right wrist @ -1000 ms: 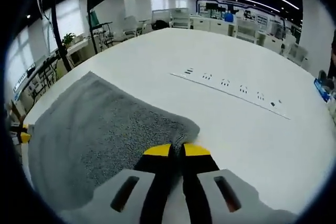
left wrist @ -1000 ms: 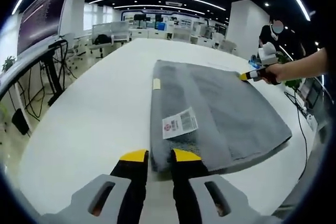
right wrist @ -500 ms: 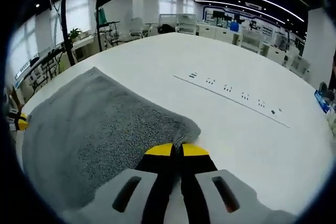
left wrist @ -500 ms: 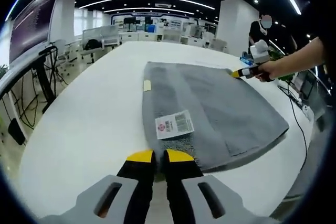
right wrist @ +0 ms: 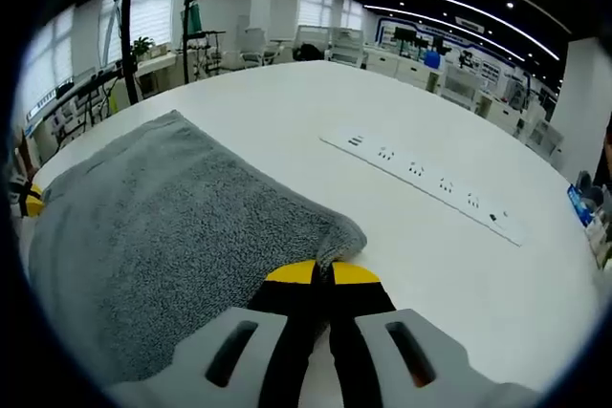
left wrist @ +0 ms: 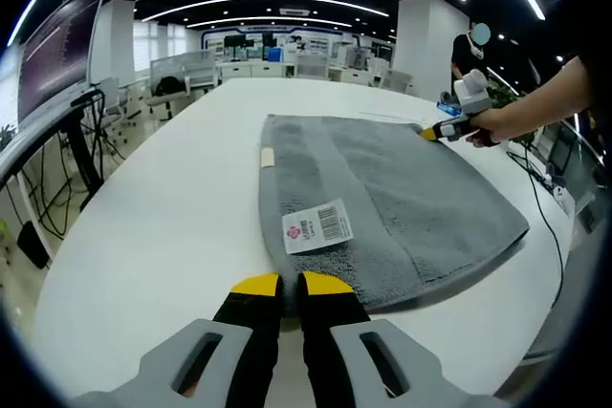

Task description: Fold the towel on the table until its edges align and the towel forms a compact rectangular stack.

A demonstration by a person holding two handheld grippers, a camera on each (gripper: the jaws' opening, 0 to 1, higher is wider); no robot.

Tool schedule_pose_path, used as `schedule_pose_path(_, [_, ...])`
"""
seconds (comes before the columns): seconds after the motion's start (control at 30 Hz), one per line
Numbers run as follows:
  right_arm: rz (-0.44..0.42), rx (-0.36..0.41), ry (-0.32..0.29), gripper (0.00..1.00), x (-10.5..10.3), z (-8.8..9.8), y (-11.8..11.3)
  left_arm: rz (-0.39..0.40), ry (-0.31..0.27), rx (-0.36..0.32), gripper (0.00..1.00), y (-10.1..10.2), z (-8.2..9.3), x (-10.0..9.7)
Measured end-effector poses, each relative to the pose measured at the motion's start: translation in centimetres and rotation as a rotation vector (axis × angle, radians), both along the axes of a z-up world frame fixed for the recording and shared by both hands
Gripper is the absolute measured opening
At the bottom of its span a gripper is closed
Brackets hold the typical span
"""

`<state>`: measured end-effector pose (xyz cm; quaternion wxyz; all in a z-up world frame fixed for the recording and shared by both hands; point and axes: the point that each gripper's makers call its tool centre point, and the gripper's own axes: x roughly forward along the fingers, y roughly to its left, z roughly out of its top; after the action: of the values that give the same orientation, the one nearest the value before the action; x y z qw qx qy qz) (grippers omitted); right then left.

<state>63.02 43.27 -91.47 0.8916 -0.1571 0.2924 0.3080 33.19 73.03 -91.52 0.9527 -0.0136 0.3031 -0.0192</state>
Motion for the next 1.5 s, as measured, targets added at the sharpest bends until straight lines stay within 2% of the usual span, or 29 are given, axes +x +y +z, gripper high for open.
schedule_pose_path(0.13, [0.008,-0.005,0.022,0.01,0.17,-0.14,0.05,0.015,-0.008,0.004,0.07,0.09,0.01,0.02])
schedule_pose_path(0.37, [-0.015,0.050,0.074,0.01,0.32,-0.29,-0.26,0.053,-0.014,0.009,0.07,0.17,0.17,0.18])
schedule_pose_path(0.57, [-0.017,0.104,0.071,0.01,0.07,-0.26,-0.22,0.062,-0.014,0.024,0.07,0.05,0.27,0.30])
schedule_pose_path(0.67, [-0.005,0.104,0.070,0.01,0.09,-0.22,-0.14,0.076,-0.013,0.026,0.07,0.01,0.32,0.32])
schedule_pose_path(0.77, [-0.003,0.124,0.095,0.01,0.26,-0.27,-0.21,0.089,-0.009,0.026,0.07,0.11,0.35,0.33])
schedule_pose_path(1.07, [-0.015,0.157,0.089,0.01,0.19,-0.37,-0.16,0.088,0.002,0.034,0.07,-0.19,0.45,0.33])
schedule_pose_path(1.17, [-0.027,0.185,0.131,0.01,0.05,-0.34,-0.26,0.094,0.005,0.035,0.07,-0.14,0.42,0.33])
schedule_pose_path(1.4, [0.013,0.162,0.117,0.01,-0.19,-0.32,-0.30,0.086,0.031,0.052,0.06,-0.08,0.27,0.30])
schedule_pose_path(1.5, [0.093,0.078,0.079,0.01,-0.46,-0.23,-0.61,0.060,0.045,0.111,0.06,0.08,0.17,0.24])
